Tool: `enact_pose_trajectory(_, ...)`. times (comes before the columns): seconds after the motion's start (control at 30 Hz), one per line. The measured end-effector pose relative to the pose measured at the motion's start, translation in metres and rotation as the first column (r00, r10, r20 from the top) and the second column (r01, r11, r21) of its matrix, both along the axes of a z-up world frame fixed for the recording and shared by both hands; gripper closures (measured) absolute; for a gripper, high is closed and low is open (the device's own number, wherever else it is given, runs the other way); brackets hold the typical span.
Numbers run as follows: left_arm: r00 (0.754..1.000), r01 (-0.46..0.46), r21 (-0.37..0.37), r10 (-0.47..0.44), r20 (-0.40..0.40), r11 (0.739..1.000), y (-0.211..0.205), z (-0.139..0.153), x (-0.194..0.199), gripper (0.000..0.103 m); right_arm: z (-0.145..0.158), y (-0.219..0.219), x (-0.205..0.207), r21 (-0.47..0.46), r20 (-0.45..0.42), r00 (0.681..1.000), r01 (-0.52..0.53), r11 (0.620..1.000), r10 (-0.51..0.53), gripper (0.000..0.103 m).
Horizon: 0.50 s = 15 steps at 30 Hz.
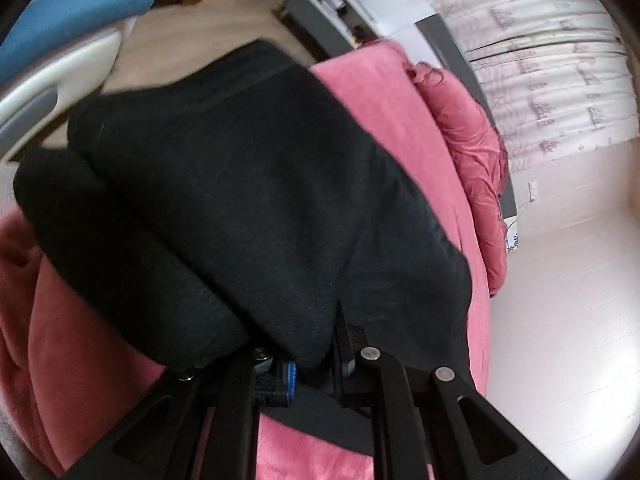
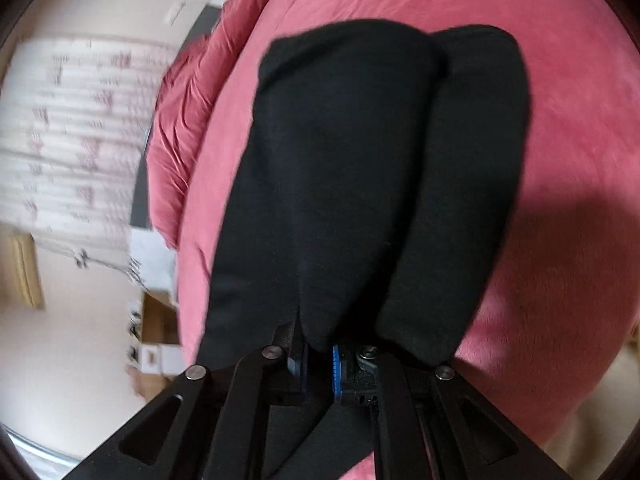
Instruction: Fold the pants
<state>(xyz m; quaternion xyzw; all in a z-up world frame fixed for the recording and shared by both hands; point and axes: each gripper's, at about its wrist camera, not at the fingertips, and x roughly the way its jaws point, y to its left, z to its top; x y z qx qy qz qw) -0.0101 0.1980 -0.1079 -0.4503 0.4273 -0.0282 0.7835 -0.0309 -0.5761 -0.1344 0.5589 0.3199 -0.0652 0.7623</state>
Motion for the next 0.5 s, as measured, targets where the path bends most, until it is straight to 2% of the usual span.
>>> enact_pose_trajectory(0.03, 1.000, -0.005, 0.000, 0.005, 0.014, 1.000, -0.002, 0.003, 0.000, 0.081, 0.003, 0.001, 0.001, -0.006, 0.005, 1.000, -0.001, 1.000, 0.001, 0.089)
enact_pose_trajectory(0.07, 1.000, -0.007, -0.013, 0.007, 0.023, 1.000, -0.004, 0.002, 0.005, 0.068, 0.006, 0.002, 0.002, -0.010, 0.010, 1.000, -0.002, 1.000, 0.003, 0.086)
enact_pose_trajectory(0.1, 1.000, -0.009, -0.034, 0.010, 0.019, 0.999, -0.005, 0.002, 0.006, 0.060, 0.009, 0.003, 0.004, -0.011, 0.015, 1.000, -0.002, 1.000, 0.002, 0.083)
enact_pose_trajectory(0.17, 0.999, -0.032, -0.076, 0.032, -0.004, 0.997, -0.006, -0.005, 0.017, 0.051, 0.011, 0.004, 0.004, 0.000, 0.024, 1.000, 0.007, 1.000, -0.007, 0.064)
enact_pose_trajectory(0.23, 0.998, -0.056, -0.099, 0.054, -0.023, 0.994, -0.004, -0.001, 0.012, 0.048, 0.014, 0.004, 0.005, 0.000, 0.024, 0.999, 0.025, 1.000, -0.025, 0.064)
enact_pose_trajectory(0.27, 0.997, -0.063, -0.105, 0.059, -0.040, 0.992, -0.004, 0.000, 0.013, 0.047, 0.016, 0.002, 0.008, -0.026, 0.005, 1.000, 0.021, 0.999, -0.020, 0.068)
enact_pose_trajectory(0.3, 0.997, -0.058, -0.106, 0.053, -0.055, 0.993, -0.007, -0.001, 0.022, 0.048, 0.018, 0.003, 0.015, -0.054, -0.021, 1.000, 0.005, 0.999, -0.007, 0.075)
enact_pose_trajectory(0.33, 0.998, -0.037, -0.102, 0.031, -0.052, 0.994, -0.008, 0.003, 0.031, 0.051, 0.030, 0.003, 0.022, -0.108, -0.053, 0.998, -0.023, 0.994, 0.018, 0.096)
enact_pose_trajectory(0.4, 1.000, -0.025, -0.048, 0.024, -0.015, 0.999, -0.008, 0.015, 0.036, 0.075, 0.050, 0.004, 0.026, -0.163, -0.035, 0.998, -0.053, 0.985, 0.048, 0.095)
enact_pose_trajectory(0.43, 1.000, -0.010, 0.006, 0.010, 0.005, 1.000, -0.009, 0.025, 0.040, 0.079, 0.064, 0.007, 0.026, -0.195, -0.004, 0.998, -0.065, 0.979, 0.066, 0.095)
enact_pose_trajectory(0.5, 0.998, 0.013, 0.046, -0.016, 0.063, 0.999, -0.012, 0.041, 0.047, 0.087, 0.093, 0.015, 0.024, -0.277, 0.037, 0.993, -0.097, 0.956, 0.112, 0.096)
